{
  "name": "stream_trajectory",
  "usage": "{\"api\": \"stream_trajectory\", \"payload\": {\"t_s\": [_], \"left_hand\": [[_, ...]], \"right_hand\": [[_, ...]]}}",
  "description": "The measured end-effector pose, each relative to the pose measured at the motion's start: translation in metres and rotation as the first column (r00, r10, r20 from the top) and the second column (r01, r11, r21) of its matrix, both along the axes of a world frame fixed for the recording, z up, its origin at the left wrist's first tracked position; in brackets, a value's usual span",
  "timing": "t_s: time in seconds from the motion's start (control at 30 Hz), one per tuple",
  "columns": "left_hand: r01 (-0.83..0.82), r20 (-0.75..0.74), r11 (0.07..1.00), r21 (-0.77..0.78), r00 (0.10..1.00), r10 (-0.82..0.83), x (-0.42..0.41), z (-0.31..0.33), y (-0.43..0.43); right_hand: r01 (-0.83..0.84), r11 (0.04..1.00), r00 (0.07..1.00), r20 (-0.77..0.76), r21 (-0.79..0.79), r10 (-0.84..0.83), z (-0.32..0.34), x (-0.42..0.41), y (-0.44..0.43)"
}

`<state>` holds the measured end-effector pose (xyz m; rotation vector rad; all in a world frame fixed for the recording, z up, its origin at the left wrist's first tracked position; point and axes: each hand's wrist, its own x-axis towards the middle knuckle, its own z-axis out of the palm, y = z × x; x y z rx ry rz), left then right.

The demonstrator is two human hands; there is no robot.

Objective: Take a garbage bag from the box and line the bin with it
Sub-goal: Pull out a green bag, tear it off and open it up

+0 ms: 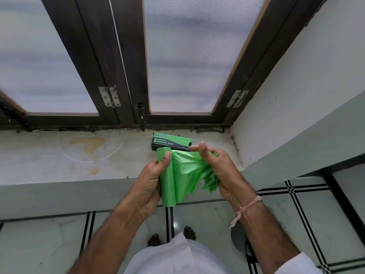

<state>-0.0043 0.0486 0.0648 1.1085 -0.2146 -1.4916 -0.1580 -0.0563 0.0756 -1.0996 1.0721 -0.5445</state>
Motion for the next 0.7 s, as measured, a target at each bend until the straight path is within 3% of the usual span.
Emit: {"api": "stream_trajectory", "payload": {"t_s": [0.1, 0.57, 0.7], "left_hand": [[0.010, 0.016, 1.000, 0.009, 1.000, -0.010, 0.000, -0.001, -0.001], [0.038, 0.028, 0.999, 0.003, 0.999, -0.038, -0.012, 0.000, -0.009], [0.046, 0.046, 0.999, 0.004, 0.998, -0.046, -0.014, 0.002, -0.011]], "right_hand": [[-0.064, 0.998, 0.997, -0.045, -0.018, 0.063, 0.002, -0.003, 0.000], [-0.018, 1.000, 1.000, 0.017, 0.001, 0.018, -0.002, -0.006, -0.011], [-0.098, 0.994, 0.995, 0.001, 0.038, 0.098, 0.001, -0.009, -0.015]]}}
